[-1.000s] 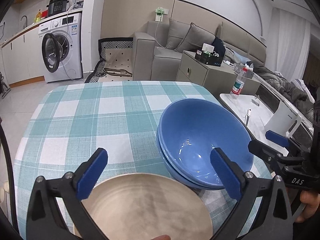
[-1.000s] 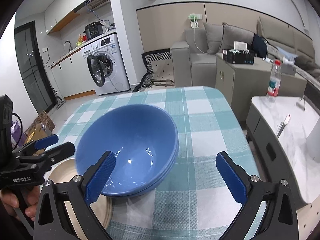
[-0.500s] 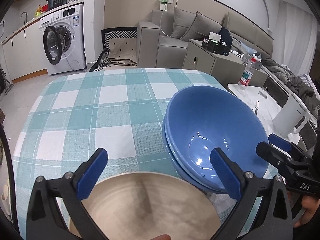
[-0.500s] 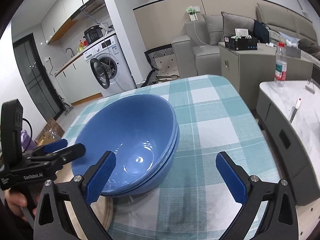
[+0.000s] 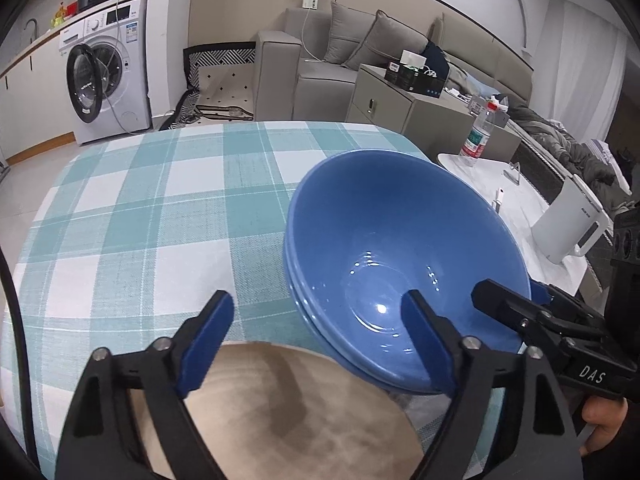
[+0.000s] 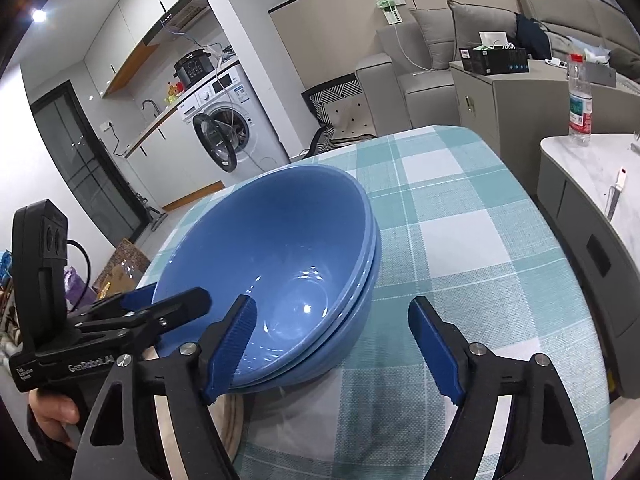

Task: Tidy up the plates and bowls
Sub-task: 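Close both tools on the rim of the nested blue bowls, then lift the nested blue bowls with both tools toward the cream plates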

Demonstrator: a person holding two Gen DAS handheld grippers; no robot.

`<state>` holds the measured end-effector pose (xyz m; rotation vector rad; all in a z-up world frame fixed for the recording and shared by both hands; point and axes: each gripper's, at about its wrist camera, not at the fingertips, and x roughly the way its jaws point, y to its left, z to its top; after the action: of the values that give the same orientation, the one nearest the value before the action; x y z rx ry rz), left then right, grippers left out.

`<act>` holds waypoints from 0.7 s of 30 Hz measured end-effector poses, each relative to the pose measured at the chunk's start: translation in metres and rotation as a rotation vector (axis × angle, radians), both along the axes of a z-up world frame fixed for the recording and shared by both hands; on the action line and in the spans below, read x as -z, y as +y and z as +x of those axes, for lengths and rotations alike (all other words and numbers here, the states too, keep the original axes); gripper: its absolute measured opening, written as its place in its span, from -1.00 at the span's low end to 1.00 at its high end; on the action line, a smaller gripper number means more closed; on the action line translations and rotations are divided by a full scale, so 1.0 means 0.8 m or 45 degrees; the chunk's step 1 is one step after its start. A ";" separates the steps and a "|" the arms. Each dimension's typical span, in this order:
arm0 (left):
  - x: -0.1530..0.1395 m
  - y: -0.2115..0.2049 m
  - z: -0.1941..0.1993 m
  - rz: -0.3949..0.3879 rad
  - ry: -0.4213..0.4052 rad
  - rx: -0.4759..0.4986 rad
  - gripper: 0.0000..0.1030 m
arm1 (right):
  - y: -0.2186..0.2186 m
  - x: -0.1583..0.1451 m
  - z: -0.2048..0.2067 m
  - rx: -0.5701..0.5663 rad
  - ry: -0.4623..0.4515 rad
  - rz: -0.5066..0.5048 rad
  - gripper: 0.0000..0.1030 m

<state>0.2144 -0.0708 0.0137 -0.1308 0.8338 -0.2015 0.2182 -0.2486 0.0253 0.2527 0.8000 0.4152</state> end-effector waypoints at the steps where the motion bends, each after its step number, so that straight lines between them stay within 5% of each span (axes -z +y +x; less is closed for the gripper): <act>1: 0.001 -0.001 0.000 0.000 0.002 0.004 0.48 | 0.001 0.001 0.000 -0.007 0.002 0.006 0.56; 9: -0.003 -0.011 -0.004 -0.016 -0.009 0.056 0.05 | 0.012 -0.003 -0.005 -0.054 -0.034 0.004 0.27; 21: -0.005 -0.020 -0.007 0.045 -0.015 0.061 0.03 | 0.014 -0.002 -0.007 -0.052 -0.041 -0.018 0.23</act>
<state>0.2091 -0.0866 0.0180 -0.0765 0.8286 -0.2327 0.2126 -0.2378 0.0270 0.2160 0.7771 0.4511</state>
